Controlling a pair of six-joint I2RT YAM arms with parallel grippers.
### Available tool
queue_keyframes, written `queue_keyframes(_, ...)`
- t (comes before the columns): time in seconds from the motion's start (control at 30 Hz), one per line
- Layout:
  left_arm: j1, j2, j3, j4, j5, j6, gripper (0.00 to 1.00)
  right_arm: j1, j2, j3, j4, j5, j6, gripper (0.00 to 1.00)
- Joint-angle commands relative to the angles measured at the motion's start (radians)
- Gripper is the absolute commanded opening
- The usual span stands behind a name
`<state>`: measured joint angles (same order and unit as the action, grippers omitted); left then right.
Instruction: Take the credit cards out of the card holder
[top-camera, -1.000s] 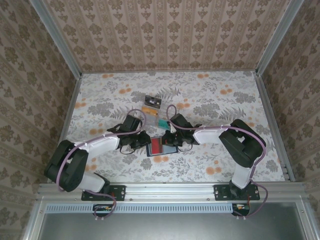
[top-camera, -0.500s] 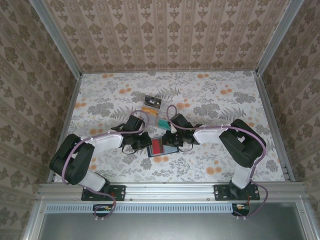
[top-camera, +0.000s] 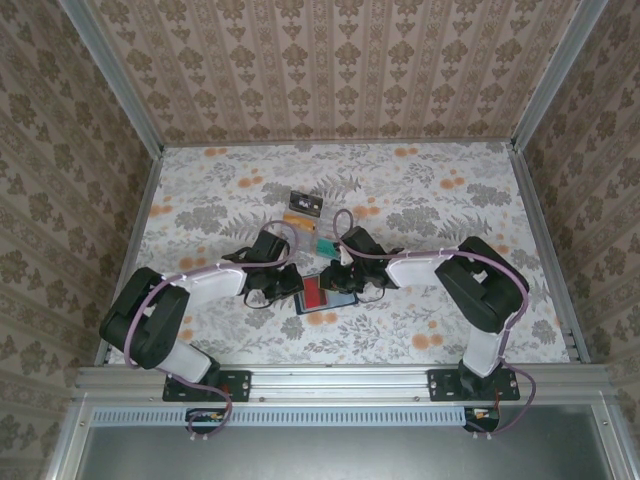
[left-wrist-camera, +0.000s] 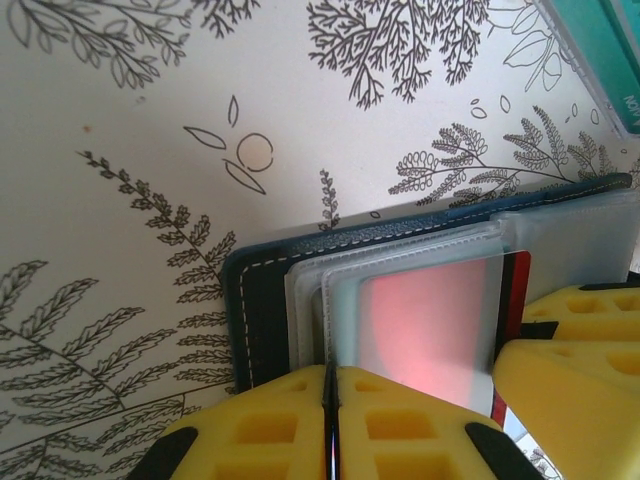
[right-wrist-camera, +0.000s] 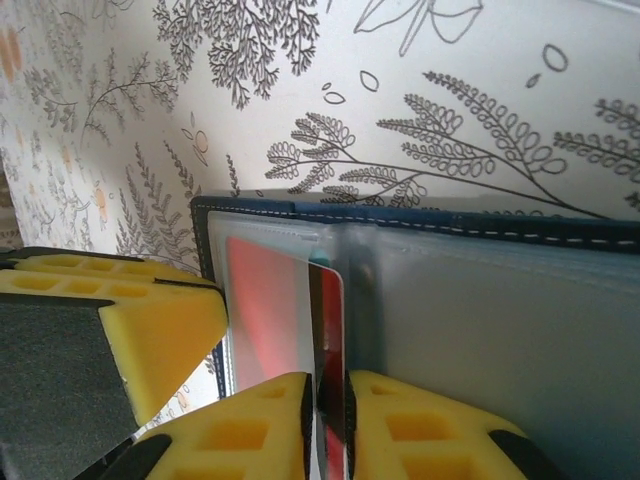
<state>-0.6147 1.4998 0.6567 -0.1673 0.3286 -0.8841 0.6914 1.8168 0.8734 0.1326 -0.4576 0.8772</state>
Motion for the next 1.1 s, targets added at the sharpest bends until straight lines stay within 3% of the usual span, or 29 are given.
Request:
queue_keyframes(0.0, -0.007, 0.025, 0.002, -0.051, -0.032, 0.025, 0.1, -0.011, 0.016, -0.016, 0.05, -0.046, 0.026, 0.15)
queue_keyframes(0.2, -0.006, 0.028, 0.006, -0.058, -0.038, 0.027, 0.1, -0.031, -0.01, -0.04, 0.058, -0.038, 0.017, 0.06)
queue_keyframes(0.53, -0.005, 0.037, 0.021, -0.069, -0.04, 0.025, 0.1, -0.066, -0.078, -0.075, -0.017, 0.024, -0.046, 0.03)
queue_keyframes(1.07, -0.002, -0.043, 0.071, -0.103, -0.062, 0.064, 0.11, -0.093, -0.403, -0.153, -0.137, 0.199, -0.293, 0.01)
